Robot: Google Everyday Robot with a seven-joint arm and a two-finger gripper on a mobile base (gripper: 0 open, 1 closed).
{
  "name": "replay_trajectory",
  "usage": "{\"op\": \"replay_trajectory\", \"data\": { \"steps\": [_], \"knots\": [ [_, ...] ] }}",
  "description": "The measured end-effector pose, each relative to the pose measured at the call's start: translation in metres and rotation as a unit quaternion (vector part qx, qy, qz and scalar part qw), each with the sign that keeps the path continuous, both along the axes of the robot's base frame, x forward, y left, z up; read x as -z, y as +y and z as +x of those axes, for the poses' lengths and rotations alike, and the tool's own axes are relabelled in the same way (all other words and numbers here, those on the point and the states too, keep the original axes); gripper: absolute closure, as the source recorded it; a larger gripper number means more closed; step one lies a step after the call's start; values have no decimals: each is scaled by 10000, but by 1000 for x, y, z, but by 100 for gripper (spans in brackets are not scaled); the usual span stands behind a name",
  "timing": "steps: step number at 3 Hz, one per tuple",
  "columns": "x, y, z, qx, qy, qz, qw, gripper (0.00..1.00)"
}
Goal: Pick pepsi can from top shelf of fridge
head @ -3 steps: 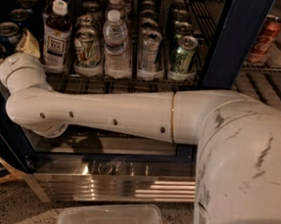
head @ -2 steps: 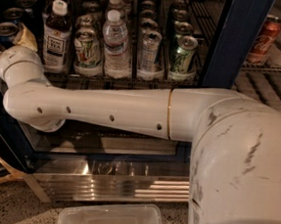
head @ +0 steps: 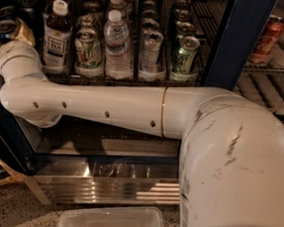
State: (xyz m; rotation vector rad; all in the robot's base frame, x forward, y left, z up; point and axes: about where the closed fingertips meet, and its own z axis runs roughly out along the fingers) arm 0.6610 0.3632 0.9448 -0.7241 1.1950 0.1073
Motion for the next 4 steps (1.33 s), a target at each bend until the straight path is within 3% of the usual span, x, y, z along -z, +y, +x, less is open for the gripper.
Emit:
{"op": "replay_trajectory", "data": {
  "steps": [1, 2, 3, 4],
  "knots": [
    [3, -2, 1, 35, 66, 12, 10000, 46],
    [6, -5, 2, 60, 148, 31, 9999, 64],
    [3, -5, 1, 59, 149, 31, 9999, 88],
    [3, -4, 0, 43, 157, 30, 9999, 100]
  ]
}}
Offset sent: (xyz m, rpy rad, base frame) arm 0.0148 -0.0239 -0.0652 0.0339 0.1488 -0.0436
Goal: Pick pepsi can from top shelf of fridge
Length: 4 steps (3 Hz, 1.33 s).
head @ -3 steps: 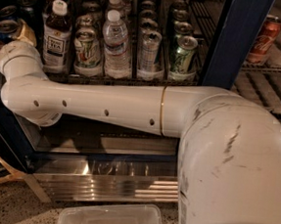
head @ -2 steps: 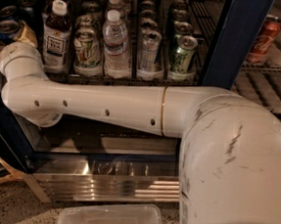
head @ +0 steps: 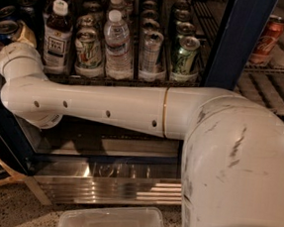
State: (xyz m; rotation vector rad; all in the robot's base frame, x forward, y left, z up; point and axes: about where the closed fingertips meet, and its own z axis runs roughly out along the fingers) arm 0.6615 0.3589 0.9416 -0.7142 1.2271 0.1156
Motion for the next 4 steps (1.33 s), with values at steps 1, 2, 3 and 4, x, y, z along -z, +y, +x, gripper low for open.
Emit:
{"op": "replay_trajectory", "data": {
  "steps": [1, 2, 3, 4],
  "knots": [
    [7, -14, -15, -309, 182, 86, 9993, 100],
    [3, -13, -15, -310, 182, 86, 9993, 100],
    [-30, -18, -68, -845, 4, 73, 9964, 100],
    [-49, -35, -91, -1038, -109, 0, 9945, 100]
  ]
}}
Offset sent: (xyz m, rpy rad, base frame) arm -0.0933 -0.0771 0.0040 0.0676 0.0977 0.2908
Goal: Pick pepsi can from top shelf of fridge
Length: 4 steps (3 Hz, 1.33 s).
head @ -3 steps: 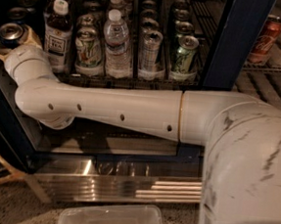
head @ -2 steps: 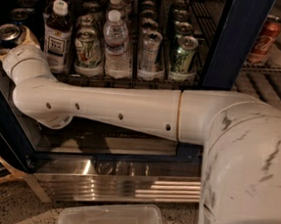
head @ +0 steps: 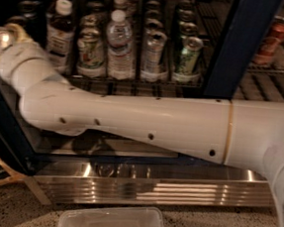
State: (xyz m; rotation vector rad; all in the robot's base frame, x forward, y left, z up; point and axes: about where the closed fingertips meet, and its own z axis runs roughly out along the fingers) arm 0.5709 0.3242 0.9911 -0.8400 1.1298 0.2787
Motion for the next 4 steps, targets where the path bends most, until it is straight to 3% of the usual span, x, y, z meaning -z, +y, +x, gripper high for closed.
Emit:
{"op": "replay_trajectory", "data": {
  "steps": [2, 4],
  "knots": [
    [5, -2, -1, -12, 10, -18, 10000, 100],
    [6, -43, -72, -385, 907, -109, 9951, 100]
  ]
}}
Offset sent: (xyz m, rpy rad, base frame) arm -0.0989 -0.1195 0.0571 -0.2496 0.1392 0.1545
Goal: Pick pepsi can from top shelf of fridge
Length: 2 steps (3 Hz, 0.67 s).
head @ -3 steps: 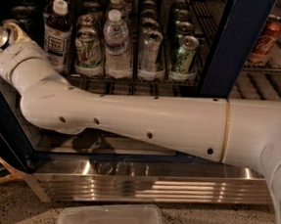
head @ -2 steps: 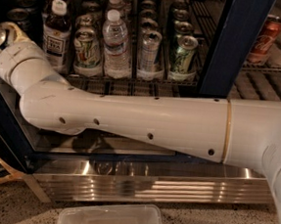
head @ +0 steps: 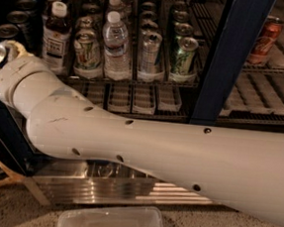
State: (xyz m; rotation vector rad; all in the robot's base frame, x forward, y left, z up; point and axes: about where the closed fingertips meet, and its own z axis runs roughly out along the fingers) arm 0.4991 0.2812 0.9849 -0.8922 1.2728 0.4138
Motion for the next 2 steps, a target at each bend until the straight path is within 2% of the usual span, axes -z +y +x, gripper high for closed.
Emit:
{"op": "replay_trajectory", "data": {
  "steps": [2],
  "knots": [
    [7, 2, -7, -60, -18, -52, 10000, 100]
  ]
}}
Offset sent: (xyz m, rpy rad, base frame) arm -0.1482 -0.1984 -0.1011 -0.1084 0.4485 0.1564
